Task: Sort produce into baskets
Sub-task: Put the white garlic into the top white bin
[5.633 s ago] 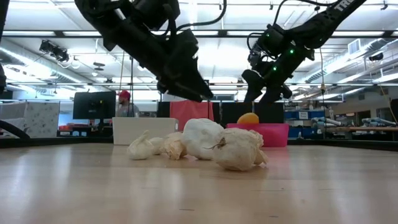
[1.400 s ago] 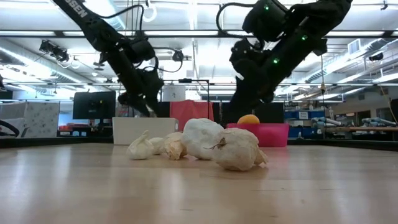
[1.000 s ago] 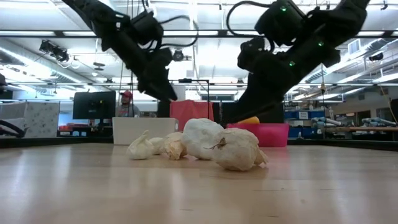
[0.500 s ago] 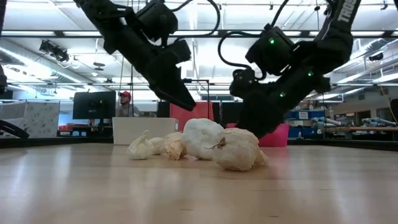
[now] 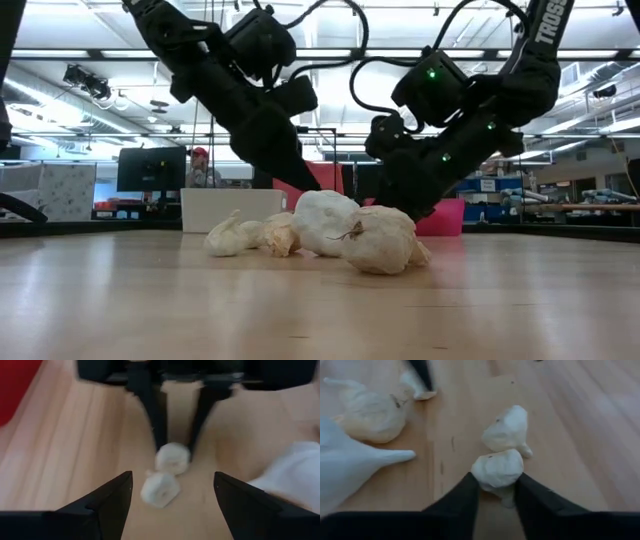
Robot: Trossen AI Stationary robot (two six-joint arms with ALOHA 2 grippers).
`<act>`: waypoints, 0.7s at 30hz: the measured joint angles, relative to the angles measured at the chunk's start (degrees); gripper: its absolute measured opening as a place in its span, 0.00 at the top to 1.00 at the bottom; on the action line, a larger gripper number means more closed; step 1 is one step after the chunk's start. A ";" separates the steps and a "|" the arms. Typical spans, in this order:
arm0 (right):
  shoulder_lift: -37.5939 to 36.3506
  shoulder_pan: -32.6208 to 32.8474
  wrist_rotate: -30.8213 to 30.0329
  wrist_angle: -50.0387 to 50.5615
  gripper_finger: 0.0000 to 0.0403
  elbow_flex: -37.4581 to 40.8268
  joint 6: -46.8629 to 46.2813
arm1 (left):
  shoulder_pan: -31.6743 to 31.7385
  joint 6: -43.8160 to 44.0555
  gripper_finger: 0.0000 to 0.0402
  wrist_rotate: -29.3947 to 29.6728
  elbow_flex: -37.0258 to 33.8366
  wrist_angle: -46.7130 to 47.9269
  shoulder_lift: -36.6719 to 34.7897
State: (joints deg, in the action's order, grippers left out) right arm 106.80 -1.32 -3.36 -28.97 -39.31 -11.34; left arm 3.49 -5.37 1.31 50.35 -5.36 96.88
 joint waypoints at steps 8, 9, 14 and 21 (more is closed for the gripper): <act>-0.35 -0.28 0.56 -6.17 0.90 0.04 1.05 | -1.34 -7.24 0.34 1.64 0.00 -1.27 -0.04; -0.67 -0.28 0.68 -6.59 0.90 0.04 0.64 | -1.61 -8.36 0.34 2.23 0.00 -1.08 -0.04; -3.62 -0.28 1.46 -6.49 0.89 0.04 -0.89 | -2.78 -12.14 0.35 6.10 0.00 0.17 -0.04; -5.86 -0.28 6.36 -6.56 0.88 0.04 -1.73 | -3.92 -13.94 0.41 9.40 0.00 -1.66 -0.05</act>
State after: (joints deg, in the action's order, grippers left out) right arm 100.95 -1.61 3.00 -35.53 -39.27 -13.07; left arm -0.43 -19.31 10.71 50.35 -7.02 96.83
